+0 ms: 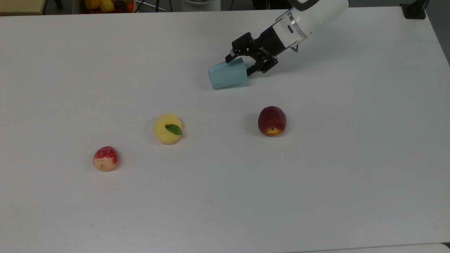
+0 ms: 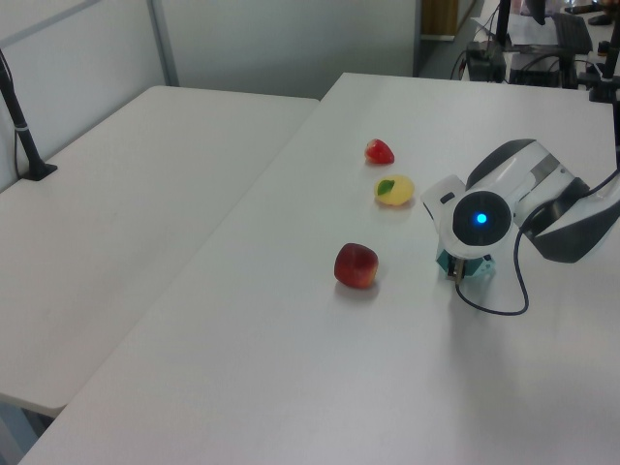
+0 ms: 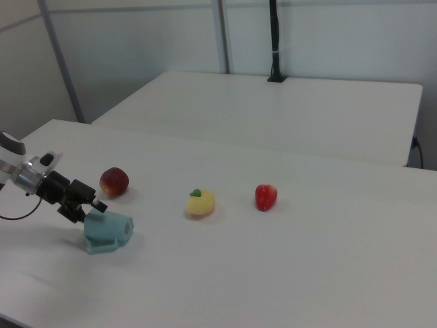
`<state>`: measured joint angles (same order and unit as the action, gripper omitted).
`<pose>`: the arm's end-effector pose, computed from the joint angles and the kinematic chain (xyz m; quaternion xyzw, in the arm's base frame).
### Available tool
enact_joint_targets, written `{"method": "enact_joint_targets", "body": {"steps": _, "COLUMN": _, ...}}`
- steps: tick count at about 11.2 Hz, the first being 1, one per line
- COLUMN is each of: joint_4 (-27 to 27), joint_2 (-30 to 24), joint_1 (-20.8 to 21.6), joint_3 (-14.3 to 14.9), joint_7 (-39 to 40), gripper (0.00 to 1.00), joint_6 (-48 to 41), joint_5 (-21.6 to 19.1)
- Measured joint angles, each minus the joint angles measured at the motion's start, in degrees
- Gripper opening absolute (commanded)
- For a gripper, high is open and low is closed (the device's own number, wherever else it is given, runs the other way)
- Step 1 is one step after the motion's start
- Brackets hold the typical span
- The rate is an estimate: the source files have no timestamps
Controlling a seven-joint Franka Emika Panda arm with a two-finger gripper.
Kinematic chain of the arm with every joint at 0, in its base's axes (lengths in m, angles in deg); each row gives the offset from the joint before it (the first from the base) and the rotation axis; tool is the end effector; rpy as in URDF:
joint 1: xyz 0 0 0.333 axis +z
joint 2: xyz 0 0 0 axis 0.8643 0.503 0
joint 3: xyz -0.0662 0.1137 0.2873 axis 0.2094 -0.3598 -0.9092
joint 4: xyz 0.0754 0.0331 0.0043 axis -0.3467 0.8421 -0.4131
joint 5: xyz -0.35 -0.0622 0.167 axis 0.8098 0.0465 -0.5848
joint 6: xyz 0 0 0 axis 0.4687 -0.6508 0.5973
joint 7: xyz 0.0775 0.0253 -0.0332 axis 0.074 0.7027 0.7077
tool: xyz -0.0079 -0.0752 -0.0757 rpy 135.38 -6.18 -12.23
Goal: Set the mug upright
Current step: 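Lower the open gripper onto the tipped light-blue mug and close it, then lift the mug and rotate it so its opening faces up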
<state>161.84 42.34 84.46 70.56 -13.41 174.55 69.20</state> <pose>0.4881 0.2801 0.2957 0.9033 0.0726 0.1044 0.4097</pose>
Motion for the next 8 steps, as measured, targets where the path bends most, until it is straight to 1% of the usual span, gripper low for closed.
{"method": "enact_joint_targets", "body": {"steps": 1, "joint_4": 0.43, "joint_2": 0.35, "joint_1": -0.56, "joint_3": 0.02, "joint_7": -0.07, "gripper": 0.81, "joint_6": 0.0, "joint_5": 0.76}}
{"method": "enact_joint_targets", "body": {"steps": 2, "joint_4": 0.84, "joint_2": 0.62, "joint_1": -1.21, "joint_3": 0.06, "joint_7": -0.11, "gripper": 0.68, "joint_6": 0.0, "joint_5": 1.09}}
{"method": "enact_joint_targets", "body": {"steps": 3, "joint_4": 1.05, "joint_2": 0.81, "joint_1": -1.68, "joint_3": 0.12, "joint_7": -0.11, "gripper": 0.39, "joint_6": -0.22, "joint_5": 1.13}}
{"method": "enact_joint_targets", "body": {"steps": 4, "joint_4": 1.21, "joint_2": 0.92, "joint_1": -2.04, "joint_3": 0.15, "joint_7": -0.13, "gripper": 0.07, "joint_6": -0.38, "joint_5": 1.14}}
{"method": "enact_joint_targets", "body": {"steps": 5, "joint_4": 1.29, "joint_2": 1.0, "joint_1": -2.12, "joint_3": 0.18, "joint_7": -0.14, "gripper": 0.0, "joint_6": -0.49, "joint_5": 1.14}}
{"method": "enact_joint_targets", "body": {"steps": 8, "joint_4": 1.01, "joint_2": 0.0, "joint_1": -2.29, "joint_3": 0.24, "joint_7": -0.5, "gripper": 0.0, "joint_6": -3.08, "joint_5": 1.55}}
